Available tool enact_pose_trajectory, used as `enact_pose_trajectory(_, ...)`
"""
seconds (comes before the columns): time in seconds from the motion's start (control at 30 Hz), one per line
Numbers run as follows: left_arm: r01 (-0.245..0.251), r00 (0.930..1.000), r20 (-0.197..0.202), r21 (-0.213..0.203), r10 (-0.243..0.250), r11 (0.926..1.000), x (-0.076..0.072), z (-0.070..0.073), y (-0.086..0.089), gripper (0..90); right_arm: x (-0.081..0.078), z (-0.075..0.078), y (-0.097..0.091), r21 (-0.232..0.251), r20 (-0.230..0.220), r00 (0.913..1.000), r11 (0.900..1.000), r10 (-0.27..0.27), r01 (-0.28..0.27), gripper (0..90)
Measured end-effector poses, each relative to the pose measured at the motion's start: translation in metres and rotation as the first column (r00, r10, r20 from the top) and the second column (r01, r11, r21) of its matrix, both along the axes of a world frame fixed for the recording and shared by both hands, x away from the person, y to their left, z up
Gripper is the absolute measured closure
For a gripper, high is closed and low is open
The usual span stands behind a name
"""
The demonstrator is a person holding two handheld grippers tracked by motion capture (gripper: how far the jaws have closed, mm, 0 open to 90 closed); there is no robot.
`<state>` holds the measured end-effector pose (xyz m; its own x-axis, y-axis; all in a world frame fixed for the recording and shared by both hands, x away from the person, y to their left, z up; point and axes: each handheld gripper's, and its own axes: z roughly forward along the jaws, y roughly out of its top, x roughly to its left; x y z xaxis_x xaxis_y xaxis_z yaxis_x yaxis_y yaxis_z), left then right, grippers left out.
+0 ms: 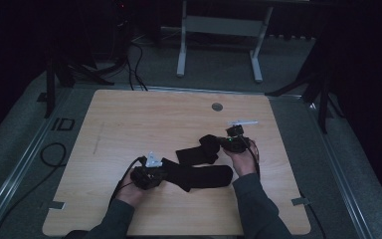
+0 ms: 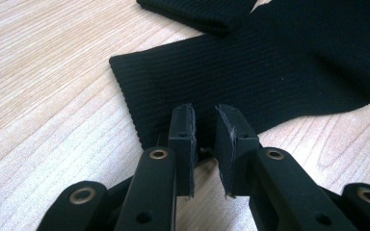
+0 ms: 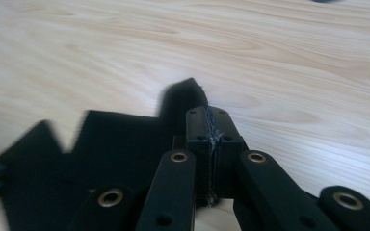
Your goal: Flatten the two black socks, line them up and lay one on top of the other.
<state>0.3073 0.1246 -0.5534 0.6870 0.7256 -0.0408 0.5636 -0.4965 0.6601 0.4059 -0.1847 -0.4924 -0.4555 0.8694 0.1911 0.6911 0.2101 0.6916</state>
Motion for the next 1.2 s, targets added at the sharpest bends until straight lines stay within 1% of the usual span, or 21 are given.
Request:
enact_pose_trajectory(0.07, 0.000, 1.0000, 0.001, 0.000, 0.000, 1.0000, 0.000, 0.000, 0.000, 77.9, 0.002, -0.001, -0.013, 0.004, -0.006, 0.9994, 0.9994, -0.034, 0.034, 88.3)
enact_pose_trajectory(0.13, 0.000, 1.0000, 0.001, 0.000, 0.000, 1.0000, 0.000, 0.000, 0.000, 77.9, 0.001, -0.001, -0.023, -0.004, 0.000, 0.9984, 0.9984, -0.057, 0.057, 88.4)
enact_pose_trajectory(0.3, -0.002, 1.0000, 0.002, -0.001, 0.002, 1.0000, 0.000, 0.000, 0.000, 77.8, -0.008, 0.001, -0.043, -0.017, 0.001, 0.9967, 0.9965, -0.082, 0.082, 88.2)
enact_pose_trajectory(0.33, -0.002, 1.0000, 0.002, -0.001, 0.002, 1.0000, 0.000, 0.000, 0.000, 77.8, -0.010, 0.001, -0.047, -0.028, 0.001, 0.9964, 0.9960, -0.085, 0.085, 88.2)
enact_pose_trajectory(0.4, -0.002, 1.0000, 0.002, -0.001, 0.002, 1.0000, 0.000, 0.000, 0.000, 77.8, -0.013, 0.001, -0.054, -0.040, 0.011, 0.9959, 0.9952, -0.089, 0.090, 88.1)
enact_pose_trajectory(0.47, -0.002, 1.0000, 0.002, -0.001, 0.002, 1.0000, 0.000, 0.000, 0.000, 77.8, -0.015, 0.002, -0.056, -0.040, 0.008, 0.9954, 0.9945, -0.096, 0.096, 88.1)
enact_pose_trajectory(0.53, -0.001, 1.0000, 0.002, -0.001, 0.001, 1.0000, 0.000, 0.000, 0.000, 77.8, -0.020, 0.002, -0.064, -0.053, 0.013, 0.9938, 0.9925, -0.110, 0.111, 88.1)
enact_pose_trajectory(0.6, -0.001, 1.0000, 0.002, -0.002, 0.001, 1.0000, 0.000, 0.000, 0.000, 77.9, -0.023, 0.001, -0.068, -0.067, 0.011, 0.9917, 0.9894, -0.128, 0.129, 88.1)
enact_pose_trajectory(0.7, -0.002, 1.0000, 0.003, -0.002, 0.002, 1.0000, 0.000, 0.000, 0.000, 77.9, -0.026, 0.000, -0.072, -0.079, 0.006, 0.9902, 0.9871, -0.139, 0.139, 87.6)
enact_pose_trajectory(0.77, -0.002, 1.0000, 0.003, -0.002, 0.002, 1.0000, 0.000, 0.000, 0.000, 77.8, -0.028, 0.000, -0.073, -0.116, 0.004, 0.9918, 0.9851, -0.128, 0.127, 74.4)
enact_pose_trajectory(0.8, -0.002, 1.0000, 0.002, -0.004, 0.002, 1.0000, 0.000, 0.000, 0.000, 77.8, -0.029, 0.001, -0.072, -0.128, 0.016, 0.9928, 0.9845, -0.119, 0.120, 69.1)
enact_pose_trajectory(0.83, -0.002, 1.0000, 0.002, -0.004, 0.002, 1.0000, 0.000, 0.000, 0.000, 77.8, -0.030, 0.002, -0.070, -0.134, 0.030, 0.9928, 0.9838, -0.116, 0.119, 65.8)
enact_pose_trajectory(0.87, -0.002, 1.0000, 0.002, -0.004, 0.002, 1.0000, 0.000, 0.000, 0.000, 77.8, -0.030, 0.002, -0.070, -0.134, 0.030, 0.9928, 0.9838, -0.116, 0.119, 65.8)
enact_pose_trajectory(0.9, -0.001, 1.0000, 0.003, -0.004, 0.001, 1.0000, 0.000, 0.000, 0.000, 77.8, -0.030, 0.003, -0.068, -0.135, 0.042, 0.9936, 0.9847, -0.105, 0.110, 63.2)
enact_pose_trajectory(0.93, -0.001, 1.0000, 0.002, -0.005, 0.001, 1.0000, 0.000, 0.000, 0.000, 77.8, -0.029, 0.004, -0.060, -0.132, 0.050, 0.9965, 0.9886, -0.067, 0.073, 60.5)
enact_pose_trajectory(1.0, -0.001, 1.0000, 0.002, -0.005, 0.001, 1.0000, 0.000, 0.000, 0.000, 77.8, -0.027, 0.003, -0.049, -0.136, 0.054, 0.9985, 0.9905, -0.014, 0.022, 59.3)
enact_pose_trajectory(1.13, -0.001, 1.0000, 0.003, -0.004, 0.001, 1.0000, 0.000, 0.000, -0.001, 77.8, -0.021, -0.004, -0.024, -0.141, 0.038, 0.9973, 0.9884, 0.062, -0.056, 58.6)
enact_pose_trajectory(1.2, 0.000, 1.0000, 0.003, -0.004, 0.000, 1.0000, 0.000, 0.000, -0.001, 77.7, -0.018, -0.008, -0.014, -0.143, 0.027, 0.9960, 0.9865, 0.085, -0.081, 57.9)
